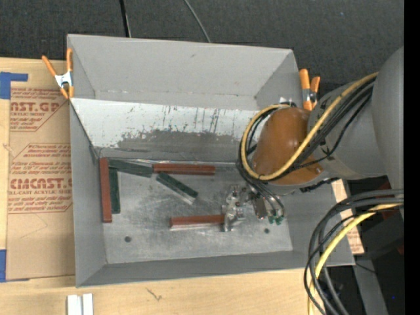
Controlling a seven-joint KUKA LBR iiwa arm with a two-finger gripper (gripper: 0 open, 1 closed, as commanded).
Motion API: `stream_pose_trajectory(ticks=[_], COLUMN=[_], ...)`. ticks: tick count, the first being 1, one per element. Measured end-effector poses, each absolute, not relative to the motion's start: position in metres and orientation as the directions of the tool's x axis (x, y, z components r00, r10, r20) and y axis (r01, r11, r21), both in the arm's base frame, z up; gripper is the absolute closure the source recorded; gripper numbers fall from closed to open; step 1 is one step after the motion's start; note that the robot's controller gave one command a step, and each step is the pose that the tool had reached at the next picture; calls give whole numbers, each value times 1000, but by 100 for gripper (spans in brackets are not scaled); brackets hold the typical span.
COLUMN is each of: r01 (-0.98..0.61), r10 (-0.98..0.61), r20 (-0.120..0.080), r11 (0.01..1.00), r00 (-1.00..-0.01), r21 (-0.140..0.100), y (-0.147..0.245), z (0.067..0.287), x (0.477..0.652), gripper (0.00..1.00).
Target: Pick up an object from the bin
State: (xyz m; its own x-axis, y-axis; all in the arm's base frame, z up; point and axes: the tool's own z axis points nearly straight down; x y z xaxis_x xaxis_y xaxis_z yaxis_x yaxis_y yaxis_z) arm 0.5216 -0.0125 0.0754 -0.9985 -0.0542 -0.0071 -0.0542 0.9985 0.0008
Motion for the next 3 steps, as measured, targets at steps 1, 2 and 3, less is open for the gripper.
stream_pose_trajectory(ticks=[1,2,3], r01=[-23,-12,-64], r10=[-23,-12,-64], r20=[4,-7,-8], r11=[1000,1000,998], r00=[-1000,-1000,-998], r21=[1,1,-1], y=[-8,-6,1], z=[169,209,154], x=[511,511,509], gripper=[0,0,0])
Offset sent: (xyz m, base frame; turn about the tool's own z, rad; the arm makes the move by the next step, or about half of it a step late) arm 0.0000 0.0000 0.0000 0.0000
